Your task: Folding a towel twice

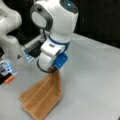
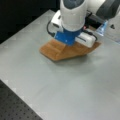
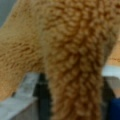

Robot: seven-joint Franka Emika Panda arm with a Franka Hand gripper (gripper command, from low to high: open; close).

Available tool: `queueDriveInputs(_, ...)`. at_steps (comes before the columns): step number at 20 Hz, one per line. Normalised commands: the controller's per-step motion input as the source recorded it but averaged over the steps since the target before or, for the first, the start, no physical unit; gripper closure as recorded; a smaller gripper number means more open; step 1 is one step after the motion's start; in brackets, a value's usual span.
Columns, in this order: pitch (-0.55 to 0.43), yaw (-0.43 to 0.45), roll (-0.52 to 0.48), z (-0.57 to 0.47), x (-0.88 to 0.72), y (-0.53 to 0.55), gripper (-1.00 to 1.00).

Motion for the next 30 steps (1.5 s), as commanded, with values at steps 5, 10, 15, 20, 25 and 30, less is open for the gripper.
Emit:
queueDriveInputs(5, 0.151, 0.198, -0.074, 0.11, 0.43, -0.37, 1.0)
queueDriveInputs(10, 0.127, 0.178, -0.059, 0.08, 0.32, -0.24, 1.0)
queueDriveInputs(15, 0.088, 0.197, -0.015, -0.02, 0.31, -0.3, 1.0)
queueDriveInputs(20, 0.06, 0.203, 0.051, -0.15, 0.35, -0.41, 1.0)
queueDriveInputs(25, 0.042, 0.126, 0.089, -0.2, 0.3, -0.38, 1.0)
queueDriveInputs(30, 0.017, 0.064, 0.156, -0.09, 0.28, -0.23, 1.0)
